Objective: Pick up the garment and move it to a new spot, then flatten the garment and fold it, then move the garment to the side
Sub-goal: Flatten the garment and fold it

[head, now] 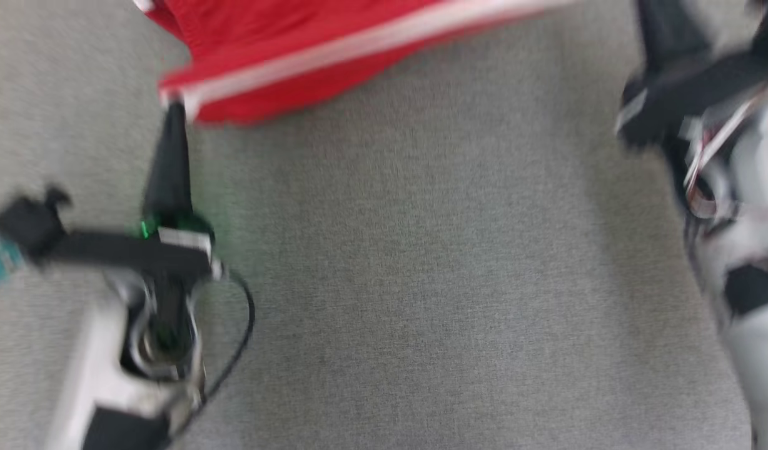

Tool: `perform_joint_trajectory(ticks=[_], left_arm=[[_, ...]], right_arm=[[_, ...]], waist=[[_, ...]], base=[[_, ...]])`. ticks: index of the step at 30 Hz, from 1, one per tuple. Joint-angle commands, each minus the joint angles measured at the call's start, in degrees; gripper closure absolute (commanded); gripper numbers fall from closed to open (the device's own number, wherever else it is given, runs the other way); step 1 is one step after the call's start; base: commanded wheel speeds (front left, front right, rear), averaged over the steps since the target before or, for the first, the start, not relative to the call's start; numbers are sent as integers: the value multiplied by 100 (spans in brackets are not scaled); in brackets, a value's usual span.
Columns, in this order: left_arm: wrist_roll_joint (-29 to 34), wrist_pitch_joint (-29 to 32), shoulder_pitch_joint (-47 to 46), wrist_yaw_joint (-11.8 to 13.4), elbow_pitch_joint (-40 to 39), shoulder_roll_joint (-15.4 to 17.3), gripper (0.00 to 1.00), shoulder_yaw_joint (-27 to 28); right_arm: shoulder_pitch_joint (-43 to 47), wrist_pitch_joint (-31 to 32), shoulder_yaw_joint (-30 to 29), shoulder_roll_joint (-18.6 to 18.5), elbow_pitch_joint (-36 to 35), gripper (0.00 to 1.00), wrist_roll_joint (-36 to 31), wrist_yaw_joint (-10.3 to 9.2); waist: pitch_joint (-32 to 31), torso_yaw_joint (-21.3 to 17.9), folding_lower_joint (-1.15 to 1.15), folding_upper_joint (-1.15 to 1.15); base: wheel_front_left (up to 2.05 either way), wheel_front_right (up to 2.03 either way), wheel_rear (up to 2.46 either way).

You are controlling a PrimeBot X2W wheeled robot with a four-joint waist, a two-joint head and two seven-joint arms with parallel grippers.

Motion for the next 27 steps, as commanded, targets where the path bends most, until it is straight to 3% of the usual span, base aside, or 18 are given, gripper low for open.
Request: perform_joint_trajectory(ticks=[1,7,13,21,25,27], left_arm=[[-63,-132,498,-2,14,-7,100,-27],[221,-590,2039,-17,9,29,100,-739],[546,-727,2776,-22,146,244,100,-1168],[841,-737,3514,73,9,647,100,-1279],[1045,-659,3952,214,-228,946,100,-1372],[1267,-606,4122,412,-331,1126,100,-1409]], right_arm=[[435,21,-60,-50,-205,100,59,-11],[2293,270,-485,-100,-936,100,-150,-12],[4113,1589,-142,-497,-2144,100,536,-11],[5706,2614,-659,-528,-3224,100,877,-11],[6334,3258,-1074,-352,-3640,100,905,-11],[6602,3586,-1250,-252,-3844,100,910,-11]], waist=[[-520,82,0,-1],[-1442,223,0,-1],[-2044,371,0,-1],[-2329,376,0,-1],[-2360,352,0,-1],[-2341,354,0,-1]], base=[[0,0,0],[0,0,0],[0,0,0],[0,0,0],[0,0,0],[0,0,0]])
